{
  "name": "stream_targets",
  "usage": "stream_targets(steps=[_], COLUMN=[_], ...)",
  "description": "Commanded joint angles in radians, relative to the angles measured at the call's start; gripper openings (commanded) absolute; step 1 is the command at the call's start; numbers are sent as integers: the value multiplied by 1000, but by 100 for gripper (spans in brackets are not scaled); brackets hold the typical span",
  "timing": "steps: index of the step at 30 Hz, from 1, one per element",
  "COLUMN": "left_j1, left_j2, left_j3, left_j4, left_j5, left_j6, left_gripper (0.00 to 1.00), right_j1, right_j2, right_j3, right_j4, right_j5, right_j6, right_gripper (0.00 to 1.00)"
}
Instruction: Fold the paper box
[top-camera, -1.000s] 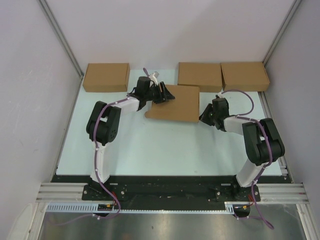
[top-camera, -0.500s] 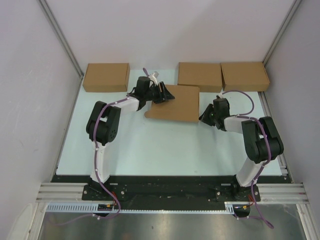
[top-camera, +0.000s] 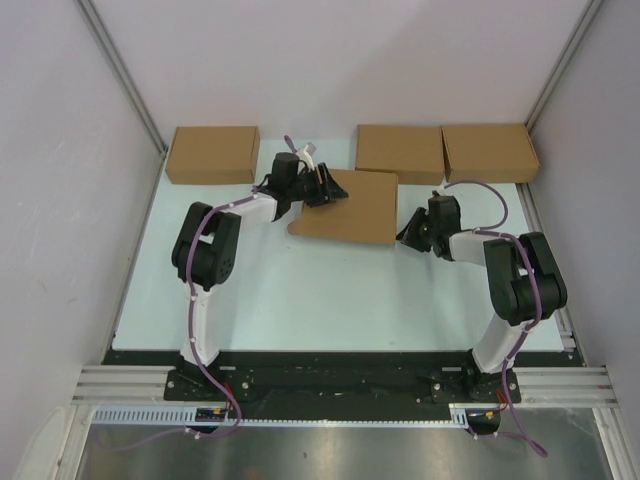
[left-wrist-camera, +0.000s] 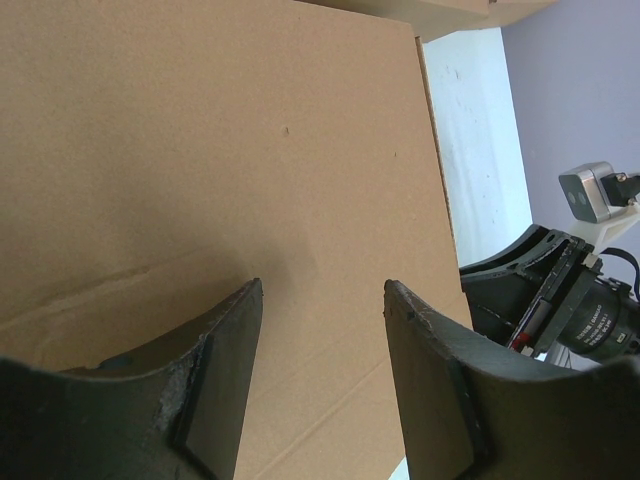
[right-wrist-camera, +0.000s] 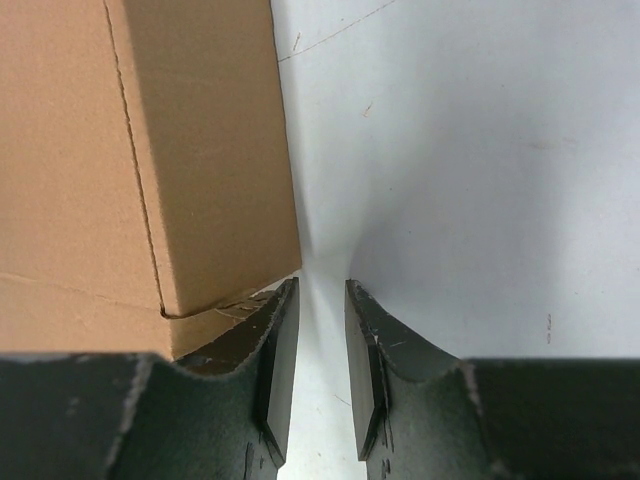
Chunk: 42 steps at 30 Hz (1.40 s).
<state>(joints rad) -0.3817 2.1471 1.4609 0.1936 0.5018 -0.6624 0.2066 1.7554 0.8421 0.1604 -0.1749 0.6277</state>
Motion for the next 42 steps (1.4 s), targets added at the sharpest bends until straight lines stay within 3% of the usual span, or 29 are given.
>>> stream_targets(steps=[1,9,28,36,42], left_j1=[18,21,44,87,92], left_j2=[22,2,-142,-329,-553], left_j3=[7,7,-45,-252,-419], left_j4=[-69,-66,-34,63,50], left_j5=[-25,-19,-25,-112,-325], left_j6=[30,23,7,-52,-48], left_gripper=[59,59,60,61,64], right_j1=[-4,-13,-32,-16,10], right_j2=[-45,-63,-91,-243,-297], right_j3=[20,15,12,11,55], right_j4=[-30,-16,-42,-101,-142], right_j5=[-26,-95,-80,72,170], right_j6=[-8,17,-17,-62,-79], right_gripper=[31,31,32,37,46])
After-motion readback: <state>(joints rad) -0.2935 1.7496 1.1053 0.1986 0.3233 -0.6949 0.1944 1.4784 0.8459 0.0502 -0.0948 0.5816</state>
